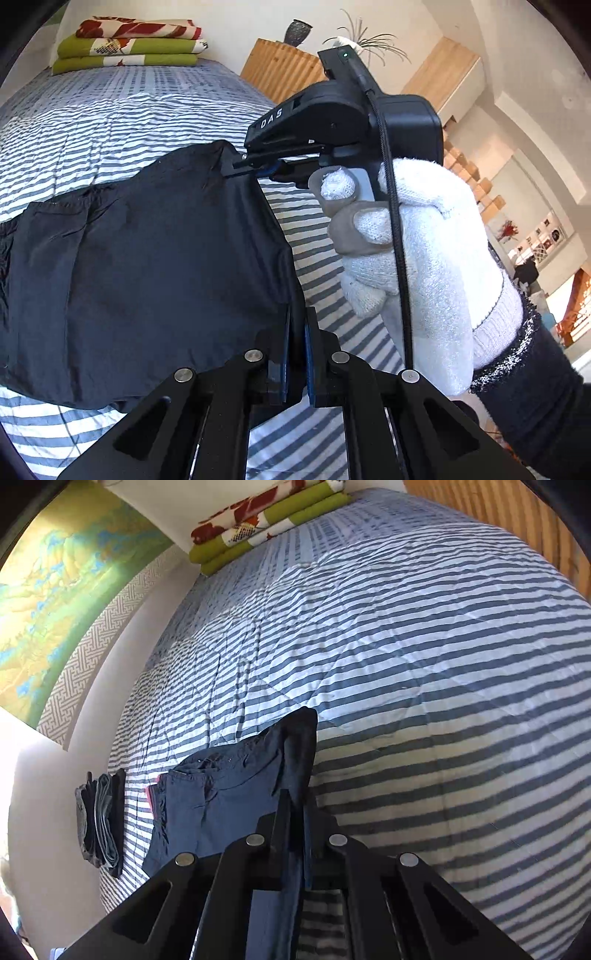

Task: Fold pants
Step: 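Grasp the folded pants edge with the left tool and lift it, then fold the black pants over with the left tool while the right tool grips the other end, then lay the folded pants flat and open the right tool, then grasp the folded pants bundle with both tools and lift it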

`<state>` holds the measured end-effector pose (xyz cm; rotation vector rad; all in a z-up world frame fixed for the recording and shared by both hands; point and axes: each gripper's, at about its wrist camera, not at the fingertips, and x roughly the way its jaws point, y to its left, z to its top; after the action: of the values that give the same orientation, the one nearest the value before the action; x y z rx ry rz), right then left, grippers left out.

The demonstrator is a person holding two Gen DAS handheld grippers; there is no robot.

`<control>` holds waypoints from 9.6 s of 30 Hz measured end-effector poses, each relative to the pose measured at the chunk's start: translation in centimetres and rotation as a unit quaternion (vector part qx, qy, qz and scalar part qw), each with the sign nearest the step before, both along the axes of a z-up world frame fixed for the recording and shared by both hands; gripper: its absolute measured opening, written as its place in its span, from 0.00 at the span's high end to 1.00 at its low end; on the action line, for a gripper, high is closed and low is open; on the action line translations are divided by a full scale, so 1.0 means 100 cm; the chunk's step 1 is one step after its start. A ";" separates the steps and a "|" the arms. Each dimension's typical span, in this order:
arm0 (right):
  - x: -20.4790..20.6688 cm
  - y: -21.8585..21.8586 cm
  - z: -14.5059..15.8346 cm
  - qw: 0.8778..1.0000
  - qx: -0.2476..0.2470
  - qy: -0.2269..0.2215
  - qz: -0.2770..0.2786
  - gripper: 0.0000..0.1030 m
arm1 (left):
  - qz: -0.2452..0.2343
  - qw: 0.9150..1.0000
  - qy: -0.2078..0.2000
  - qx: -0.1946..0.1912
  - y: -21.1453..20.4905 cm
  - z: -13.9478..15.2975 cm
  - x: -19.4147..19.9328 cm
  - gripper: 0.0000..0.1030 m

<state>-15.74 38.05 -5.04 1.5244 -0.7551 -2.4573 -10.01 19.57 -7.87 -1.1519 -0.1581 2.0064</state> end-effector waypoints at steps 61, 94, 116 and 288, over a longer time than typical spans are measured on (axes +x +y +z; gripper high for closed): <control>-0.064 -0.148 -0.014 0.986 0.161 0.020 0.041 0.60 | 0.270 0.943 0.000 -0.192 -0.250 -0.071 -0.080 0.55; 0.051 -0.218 -0.073 0.952 0.208 0.031 0.223 0.83 | 0.223 0.958 -0.013 -0.182 -0.232 -0.100 -0.093 0.84; -0.070 -0.228 -0.047 0.939 0.287 0.070 0.178 0.88 | 0.244 0.958 -0.025 -0.148 -0.260 -0.099 -0.080 0.85; 0.208 -0.230 0.045 0.973 0.091 0.127 0.168 0.91 | 0.243 0.970 -0.022 -0.001 -0.340 0.041 0.104 0.91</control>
<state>5.06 15.01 -0.55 1.2314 -0.2097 -2.4427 0.38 -14.45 -3.81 -1.2470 -0.5031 2.4010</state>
